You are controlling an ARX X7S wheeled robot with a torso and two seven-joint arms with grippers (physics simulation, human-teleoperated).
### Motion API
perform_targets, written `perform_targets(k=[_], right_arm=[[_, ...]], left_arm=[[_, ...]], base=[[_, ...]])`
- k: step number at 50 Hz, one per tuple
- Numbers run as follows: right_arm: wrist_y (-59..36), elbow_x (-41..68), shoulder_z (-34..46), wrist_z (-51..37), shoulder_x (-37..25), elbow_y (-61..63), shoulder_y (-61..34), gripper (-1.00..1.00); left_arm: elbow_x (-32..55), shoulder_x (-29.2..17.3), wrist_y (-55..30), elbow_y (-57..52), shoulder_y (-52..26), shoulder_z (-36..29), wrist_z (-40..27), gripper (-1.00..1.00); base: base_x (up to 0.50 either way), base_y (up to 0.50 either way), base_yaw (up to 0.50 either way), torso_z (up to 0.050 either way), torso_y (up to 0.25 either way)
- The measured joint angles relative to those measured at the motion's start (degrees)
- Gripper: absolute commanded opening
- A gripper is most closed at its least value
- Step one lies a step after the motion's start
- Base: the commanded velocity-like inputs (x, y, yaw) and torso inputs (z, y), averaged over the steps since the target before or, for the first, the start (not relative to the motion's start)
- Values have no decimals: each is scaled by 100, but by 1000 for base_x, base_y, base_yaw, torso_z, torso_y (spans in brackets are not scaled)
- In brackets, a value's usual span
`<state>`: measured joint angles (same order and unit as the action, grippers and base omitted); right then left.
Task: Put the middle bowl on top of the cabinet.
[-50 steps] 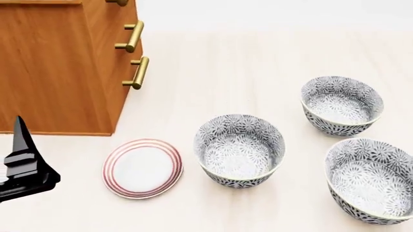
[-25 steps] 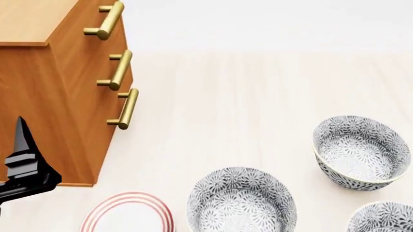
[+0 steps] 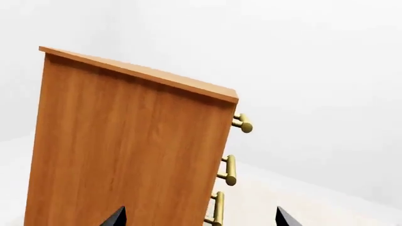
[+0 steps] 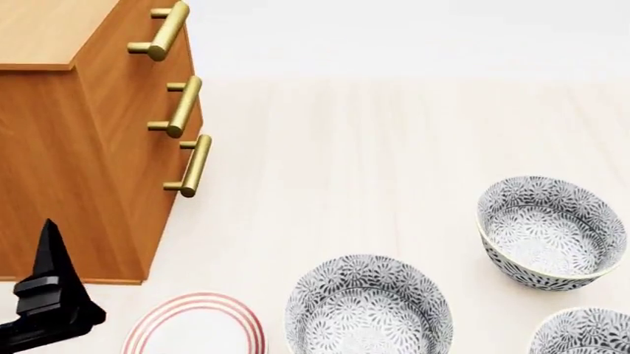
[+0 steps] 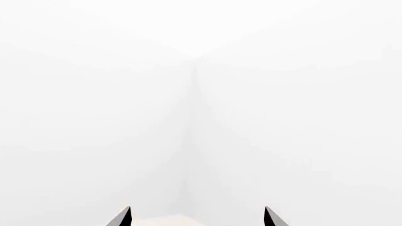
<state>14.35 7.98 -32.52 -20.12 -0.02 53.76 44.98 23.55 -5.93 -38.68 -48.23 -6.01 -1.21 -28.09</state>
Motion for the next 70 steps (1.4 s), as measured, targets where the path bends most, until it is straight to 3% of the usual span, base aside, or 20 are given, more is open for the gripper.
perform_targets(k=[4,13,23,30,49,70], right_arm=[[19,-130,173,-141,-1,32,0,100],[59,-273,425,-354,-1,115,0,100],[84,-315,518,-430,0,156,0,100],[114,-311,531,-435,0,147,0,100],[254,-145,401,-303,0,52,0,100],[205,-40,287,-239,1,162,1,100]], left_arm=[[204,120,118,-12,309,-240,137,100],[1343,352,397,635,514,-1778,-489,100],[1973,419,681,1020,526,-2663,-932,100],[2268,462,769,1063,399,-2997,-1378,100],[2924,517,703,1294,-894,-3718,-3624,100],[3515,441,1166,2348,-1876,-3999,-3946,100]], base=[[0,0,0,0,0],[0,0,0,0,0],[0,0,0,0,0],[0,0,0,0,0],[0,0,0,0,0],[0,0,0,0,0]])
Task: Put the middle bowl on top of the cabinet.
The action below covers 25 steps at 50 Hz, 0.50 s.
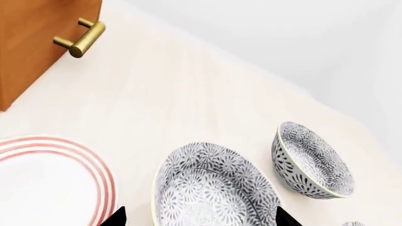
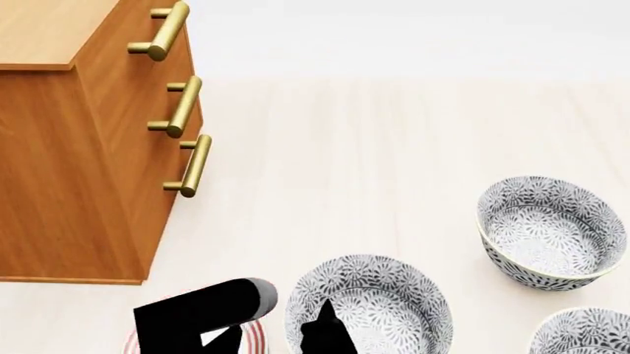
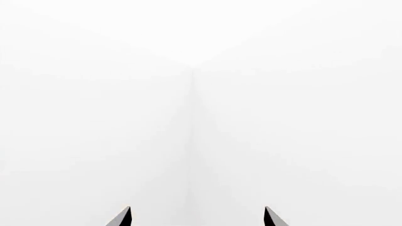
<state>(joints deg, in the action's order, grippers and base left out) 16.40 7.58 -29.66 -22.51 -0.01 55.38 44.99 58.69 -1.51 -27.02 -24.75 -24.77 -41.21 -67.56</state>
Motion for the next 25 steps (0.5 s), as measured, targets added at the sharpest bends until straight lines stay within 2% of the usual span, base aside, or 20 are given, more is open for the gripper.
perform_targets(k=[25], right_arm=[[-64,85,-110,36,0,147,0,100]], left_arm=[[150,-103,678,1058,-173,-212,749,100]], base=[[0,0,0,0,0]])
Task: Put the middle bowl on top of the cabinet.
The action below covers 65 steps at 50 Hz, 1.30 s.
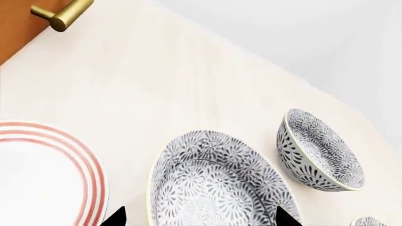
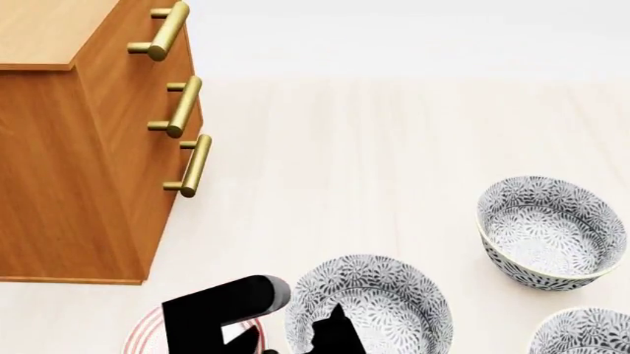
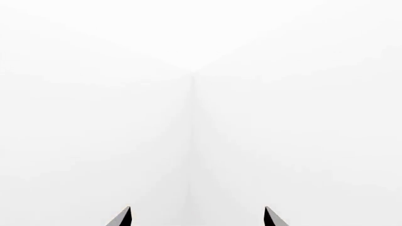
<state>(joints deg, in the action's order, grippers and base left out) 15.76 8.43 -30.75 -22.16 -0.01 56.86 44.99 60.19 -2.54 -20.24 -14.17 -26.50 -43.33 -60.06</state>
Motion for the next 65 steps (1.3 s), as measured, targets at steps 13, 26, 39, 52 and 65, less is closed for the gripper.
perform_targets(k=[13,26,39,52,65], right_arm=[[2,9,-28,31,0,33,0,100],[-28,19,-58,52,0,95,0,100],[-43,7,-54,65,0,147,0,100],[-36,24,-79,88,0,188,0,100],[-61,33,-104,100,0,251,0,100]], left_arm=[[46,-40,241,444,-46,-78,332,100],[71,-52,450,938,-75,-146,625,100],[149,-45,637,1293,-100,-222,951,100],[269,-37,793,1562,-137,-291,1245,100],[359,-6,934,1965,-214,-375,1544,100]], base=[[0,0,0,0,0],[0,0,0,0,0],[0,0,0,0,0],[0,0,0,0,0],[0,0,0,0,0]])
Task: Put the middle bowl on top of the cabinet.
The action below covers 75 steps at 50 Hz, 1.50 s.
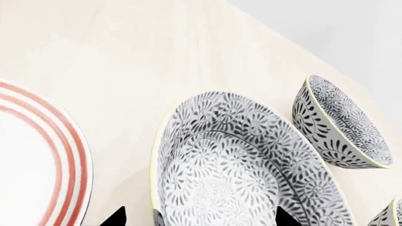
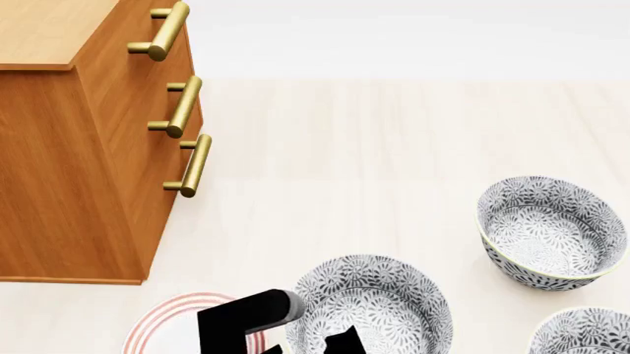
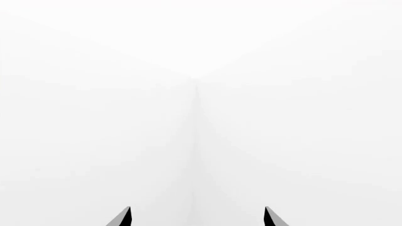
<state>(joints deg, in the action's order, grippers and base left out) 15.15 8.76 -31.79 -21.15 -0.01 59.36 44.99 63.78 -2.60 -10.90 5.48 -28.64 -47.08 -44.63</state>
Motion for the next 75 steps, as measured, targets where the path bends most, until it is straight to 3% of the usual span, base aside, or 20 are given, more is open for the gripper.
perform_targets(k=[21,22,35,55,75], right_arm=[[22,12,-45,12,0,52,0,100],[24,11,-46,13,0,53,0,100],[52,30,-75,32,0,60,0,100],[125,-39,-6,52,0,62,0,100],[192,-198,164,17,0,63,0,100]], left_arm=[[164,57,268,596,-93,-128,431,100],[176,58,283,609,-94,-131,450,-100],[189,-11,531,533,-47,-219,593,-100],[-336,-350,835,-400,-106,-446,204,-100],[-217,-685,609,-1719,-488,-426,-320,-100]], base=[[0,0,0,0,0],[0,0,0,0,0],[0,0,0,2,2],[0,0,0,49,143],[0,0,0,49,163]])
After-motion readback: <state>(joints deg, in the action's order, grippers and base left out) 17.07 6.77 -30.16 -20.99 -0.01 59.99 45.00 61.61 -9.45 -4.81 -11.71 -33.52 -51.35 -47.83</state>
